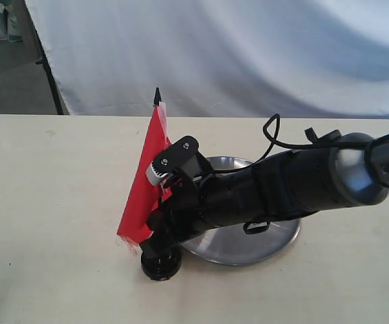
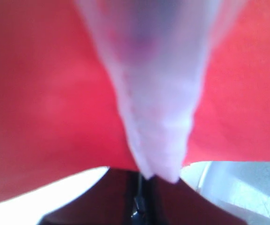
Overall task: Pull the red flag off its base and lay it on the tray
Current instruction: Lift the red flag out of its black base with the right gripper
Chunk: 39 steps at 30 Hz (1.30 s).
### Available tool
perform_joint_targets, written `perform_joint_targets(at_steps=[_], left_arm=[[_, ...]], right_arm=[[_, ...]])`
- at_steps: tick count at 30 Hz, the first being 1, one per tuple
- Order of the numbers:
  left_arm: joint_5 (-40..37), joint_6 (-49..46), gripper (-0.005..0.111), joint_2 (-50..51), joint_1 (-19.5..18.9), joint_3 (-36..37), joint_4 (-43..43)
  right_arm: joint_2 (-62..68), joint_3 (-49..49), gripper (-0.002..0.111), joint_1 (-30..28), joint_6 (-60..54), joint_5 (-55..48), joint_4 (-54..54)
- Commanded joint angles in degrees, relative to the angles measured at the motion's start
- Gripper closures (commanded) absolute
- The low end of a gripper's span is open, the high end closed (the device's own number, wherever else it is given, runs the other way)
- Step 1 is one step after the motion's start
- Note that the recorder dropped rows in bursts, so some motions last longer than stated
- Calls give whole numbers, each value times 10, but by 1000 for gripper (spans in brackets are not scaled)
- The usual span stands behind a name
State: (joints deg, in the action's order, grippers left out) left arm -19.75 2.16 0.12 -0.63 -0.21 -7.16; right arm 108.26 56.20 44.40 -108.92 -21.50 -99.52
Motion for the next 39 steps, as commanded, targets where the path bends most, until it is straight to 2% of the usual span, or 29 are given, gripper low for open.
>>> perform_joint_targets(at_steps=[1, 9, 15, 18, 25, 34, 39], left_arm=[[0, 2, 107, -1, -1, 2, -6], [0, 2, 107, -1, -1, 2, -6], [0, 2, 107, -1, -1, 2, -6], [0, 2, 107, -1, -1, 2, -6], [0, 2, 107, -1, -1, 2, -6], [0, 2, 107, -1, -1, 2, -6], [0, 2, 107, -1, -1, 2, -6]], right_arm=[[0, 4, 109, -1, 3, -36, -4], [-12, 4, 109, -3, 10, -47, -4], [-68, 4, 109, -3, 13, -37, -4], [-83, 4, 109, -3, 32, 9, -4], [-92, 4, 109, -3, 112, 197, -4], [-92, 3, 109, -3, 111, 327, -4], [-91, -14, 109, -3, 46, 349, -4]])
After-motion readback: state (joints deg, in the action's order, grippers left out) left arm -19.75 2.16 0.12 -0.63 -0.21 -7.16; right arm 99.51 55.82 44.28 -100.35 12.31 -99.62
